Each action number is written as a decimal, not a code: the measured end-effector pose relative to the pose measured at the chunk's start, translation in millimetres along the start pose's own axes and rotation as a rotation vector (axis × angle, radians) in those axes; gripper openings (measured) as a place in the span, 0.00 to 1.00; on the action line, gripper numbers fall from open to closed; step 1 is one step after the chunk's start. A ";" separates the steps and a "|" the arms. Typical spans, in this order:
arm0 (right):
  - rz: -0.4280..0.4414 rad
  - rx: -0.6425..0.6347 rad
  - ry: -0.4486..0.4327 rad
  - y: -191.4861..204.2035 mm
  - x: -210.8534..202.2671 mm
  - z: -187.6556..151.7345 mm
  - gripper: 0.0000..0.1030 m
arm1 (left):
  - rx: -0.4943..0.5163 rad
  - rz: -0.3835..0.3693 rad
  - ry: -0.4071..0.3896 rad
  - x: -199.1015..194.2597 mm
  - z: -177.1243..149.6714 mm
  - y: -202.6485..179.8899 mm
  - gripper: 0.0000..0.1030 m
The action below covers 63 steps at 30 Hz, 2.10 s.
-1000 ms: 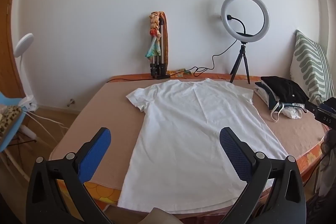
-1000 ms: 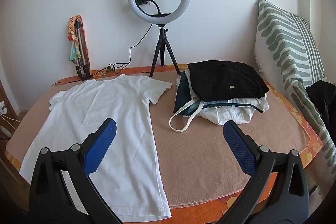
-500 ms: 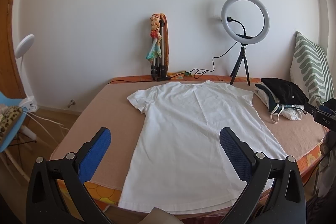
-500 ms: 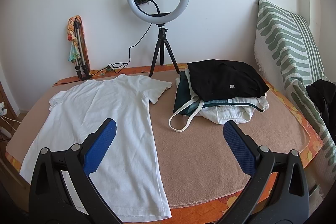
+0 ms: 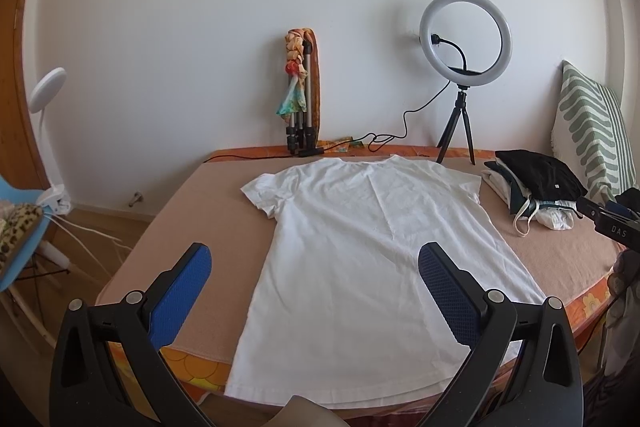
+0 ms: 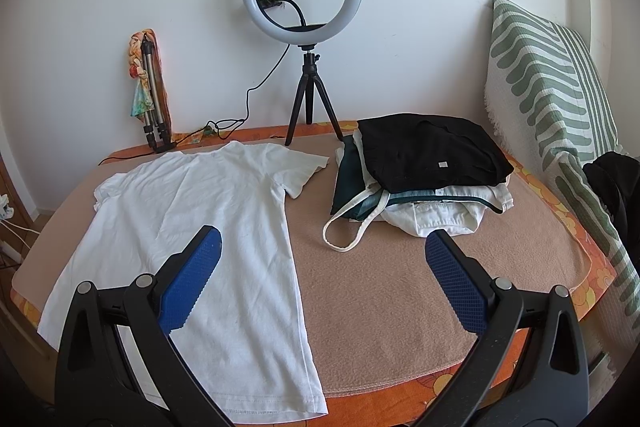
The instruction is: Fold small clothes
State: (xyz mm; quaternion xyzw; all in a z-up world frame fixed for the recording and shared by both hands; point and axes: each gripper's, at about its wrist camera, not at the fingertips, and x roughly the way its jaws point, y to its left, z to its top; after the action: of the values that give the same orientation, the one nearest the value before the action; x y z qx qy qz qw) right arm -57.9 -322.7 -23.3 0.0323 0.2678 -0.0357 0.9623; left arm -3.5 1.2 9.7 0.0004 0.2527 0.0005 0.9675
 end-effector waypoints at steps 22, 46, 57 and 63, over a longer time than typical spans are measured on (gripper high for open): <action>0.003 0.001 -0.001 1.3 -0.1 -0.5 1.00 | 0.001 -0.003 -0.004 -1.9 -4.2 -4.2 1.00; 0.007 -0.006 -0.002 7.6 -0.4 1.0 1.00 | -0.010 0.003 0.010 3.5 -6.4 0.8 1.00; 0.060 0.017 0.010 23.6 1.3 9.6 1.00 | -0.038 -0.020 0.134 36.3 -16.8 32.0 1.00; 0.140 0.023 0.062 38.3 9.3 17.3 1.00 | -0.027 -0.024 0.189 46.0 -29.7 65.2 0.90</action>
State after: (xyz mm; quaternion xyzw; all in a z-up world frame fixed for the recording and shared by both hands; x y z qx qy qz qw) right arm -37.8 -286.4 -11.7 0.0631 0.2940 0.0298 0.9533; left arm 22.1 66.4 -38.7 -0.0157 0.3430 -0.0076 0.9392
